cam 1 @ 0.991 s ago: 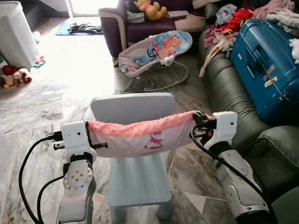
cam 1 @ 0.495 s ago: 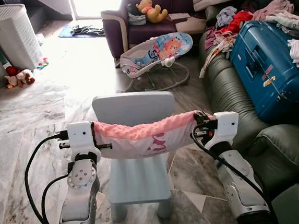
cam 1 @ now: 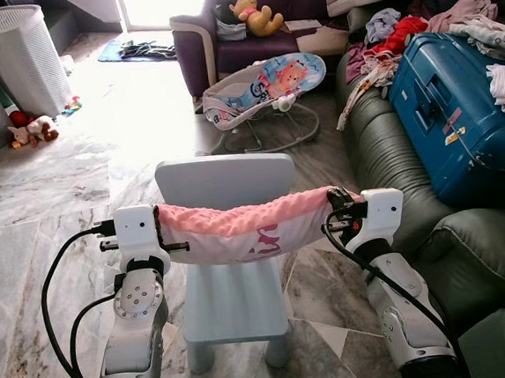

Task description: Move the pillow to the sofa

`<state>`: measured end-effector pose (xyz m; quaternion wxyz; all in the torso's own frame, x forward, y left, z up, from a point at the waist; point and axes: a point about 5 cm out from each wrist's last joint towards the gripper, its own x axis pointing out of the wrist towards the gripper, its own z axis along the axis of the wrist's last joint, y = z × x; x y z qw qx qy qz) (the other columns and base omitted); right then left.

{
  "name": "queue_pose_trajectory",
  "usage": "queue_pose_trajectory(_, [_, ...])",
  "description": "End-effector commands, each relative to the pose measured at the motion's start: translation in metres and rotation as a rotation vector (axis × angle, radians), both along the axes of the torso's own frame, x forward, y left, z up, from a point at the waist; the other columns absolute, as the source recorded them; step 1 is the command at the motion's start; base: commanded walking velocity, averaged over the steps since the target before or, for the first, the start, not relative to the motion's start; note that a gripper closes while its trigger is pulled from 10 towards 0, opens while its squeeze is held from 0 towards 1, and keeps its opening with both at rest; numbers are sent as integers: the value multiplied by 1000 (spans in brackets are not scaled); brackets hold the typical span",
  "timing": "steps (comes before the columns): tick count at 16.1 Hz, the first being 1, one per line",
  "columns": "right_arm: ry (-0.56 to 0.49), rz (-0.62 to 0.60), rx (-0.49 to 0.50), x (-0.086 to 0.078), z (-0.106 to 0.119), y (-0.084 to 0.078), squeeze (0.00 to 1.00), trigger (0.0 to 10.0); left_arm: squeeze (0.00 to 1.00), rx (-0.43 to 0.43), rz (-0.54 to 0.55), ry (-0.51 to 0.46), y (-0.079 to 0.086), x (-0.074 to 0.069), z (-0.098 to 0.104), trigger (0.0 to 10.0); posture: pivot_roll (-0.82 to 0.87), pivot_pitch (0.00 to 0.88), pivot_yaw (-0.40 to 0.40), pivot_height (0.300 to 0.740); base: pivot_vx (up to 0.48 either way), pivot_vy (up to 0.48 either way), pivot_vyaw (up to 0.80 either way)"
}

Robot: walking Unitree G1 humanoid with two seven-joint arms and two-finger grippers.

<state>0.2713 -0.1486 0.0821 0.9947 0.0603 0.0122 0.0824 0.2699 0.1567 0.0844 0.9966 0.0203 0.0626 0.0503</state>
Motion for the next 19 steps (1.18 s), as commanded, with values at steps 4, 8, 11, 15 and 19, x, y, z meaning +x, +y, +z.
queue_pose_trajectory(4, [-21,1,3,1,5,0,0,10000,0,10,-8,-7,-2,3,3,10000,78,0,-13,740,0,0,0])
queue_pose_trajectory(8, [49,-77,26,1,-7,5,0,10000,0,-4,-117,0,-17,5,9,10000,84,0,8,740,0,0,0])
queue_pose_trajectory(11, [49,-77,28,4,-7,5,0,10000,0,-2,-147,-24,-26,10,14,10000,89,0,4,740,0,0,-481])
queue_pose_trajectory(15, [52,-78,22,1,-8,3,0,10000,0,-14,-165,-12,-26,2,11,10000,87,0,-1,740,0,0,-239])
queue_pose_trajectory(19, [58,-89,-31,-14,-12,-15,0,10000,0,44,-152,35,-4,-17,-5,10000,77,0,-3,740,0,0,0])
